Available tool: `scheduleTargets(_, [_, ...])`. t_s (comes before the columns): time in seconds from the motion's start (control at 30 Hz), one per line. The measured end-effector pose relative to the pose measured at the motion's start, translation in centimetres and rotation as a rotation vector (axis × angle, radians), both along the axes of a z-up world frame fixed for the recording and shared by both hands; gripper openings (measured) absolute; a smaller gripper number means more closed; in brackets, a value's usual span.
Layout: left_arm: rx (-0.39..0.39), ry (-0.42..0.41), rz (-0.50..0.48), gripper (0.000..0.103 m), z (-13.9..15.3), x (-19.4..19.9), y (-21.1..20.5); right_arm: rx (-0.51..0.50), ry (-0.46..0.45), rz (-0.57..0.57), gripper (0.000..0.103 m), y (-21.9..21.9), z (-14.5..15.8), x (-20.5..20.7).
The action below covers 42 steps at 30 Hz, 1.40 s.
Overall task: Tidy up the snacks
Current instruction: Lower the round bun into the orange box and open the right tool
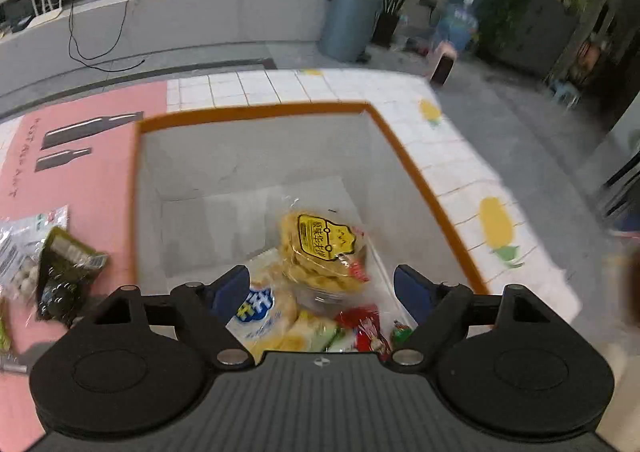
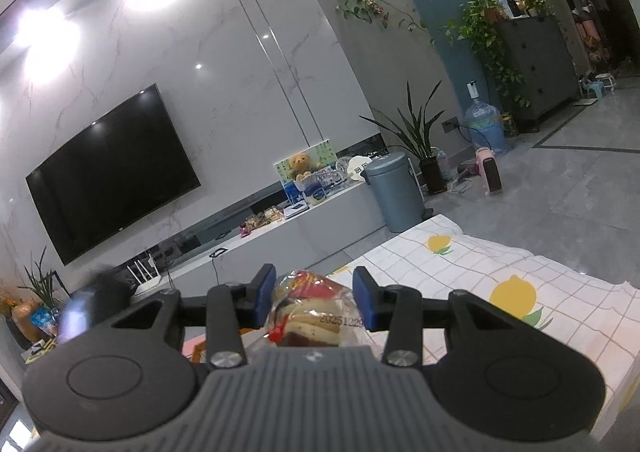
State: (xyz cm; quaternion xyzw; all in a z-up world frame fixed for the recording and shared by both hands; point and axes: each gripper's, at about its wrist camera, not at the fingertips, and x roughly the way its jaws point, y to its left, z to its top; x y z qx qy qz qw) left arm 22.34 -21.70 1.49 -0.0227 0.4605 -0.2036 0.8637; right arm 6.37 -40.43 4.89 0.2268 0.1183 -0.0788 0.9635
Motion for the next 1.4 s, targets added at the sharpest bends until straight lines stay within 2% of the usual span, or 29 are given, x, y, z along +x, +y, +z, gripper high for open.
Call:
scheduleTargets(0.13, [-0.008,-0.074,0.018,0.096,2.9,-3.0,3.8,-0.005,0.028,0.035,0.041,0.5,-0.3,0.8])
scheduleTargets(0.27, [-0.004,-0.114,0.036,0.096,5.1,-5.7,6.7,0.016,0.086,0.110,0.041,1.1,-1.0,2.0])
scheduleTargets(0.37, [-0.007,-0.142,0.044,0.096,6.1,-7.2,8.4,-0.052,0.161,0.168,0.041,2.3,-1.5,3.0])
scheduleTargets(0.47, [-0.007,-0.160,0.045,0.096,6.4,-8.2,9.8,-0.135,0.263,0.173,0.041,3.6,-2.6,3.9])
scheduleTargets(0.67, [-0.033,-0.145,0.063,0.096,5.1,-8.6,12.5,-0.152,0.411,0.235,0.041,4.5,-4.6,4.9])
scheduleTargets(0.87, [-0.037,-0.124,0.084,0.096,2.3,-8.6,14.9,-0.227,0.518,0.251,0.041,5.4,-6.1,5.9])
scheduleTargets(1.0, [-0.052,-0.071,0.095,0.096,0.2,-7.9,16.2,-0.259,0.562,0.252,0.041,5.7,-6.5,6.4])
scheduleTargets(1.13, [-0.065,-0.061,0.107,0.096,-1.1,-7.7,17.0,-0.287,0.604,0.243,0.041,5.6,-7.2,6.9])
scheduleTargets(1.3, [-0.064,-0.059,0.102,0.096,-2.3,-8.1,17.6,-0.297,0.619,0.229,0.042,5.3,-7.5,7.0])
scheduleTargets(1.4, [-0.062,-0.032,0.109,0.096,-2.9,-8.1,18.0,-0.283,0.621,0.207,0.042,4.9,-7.7,7.2])
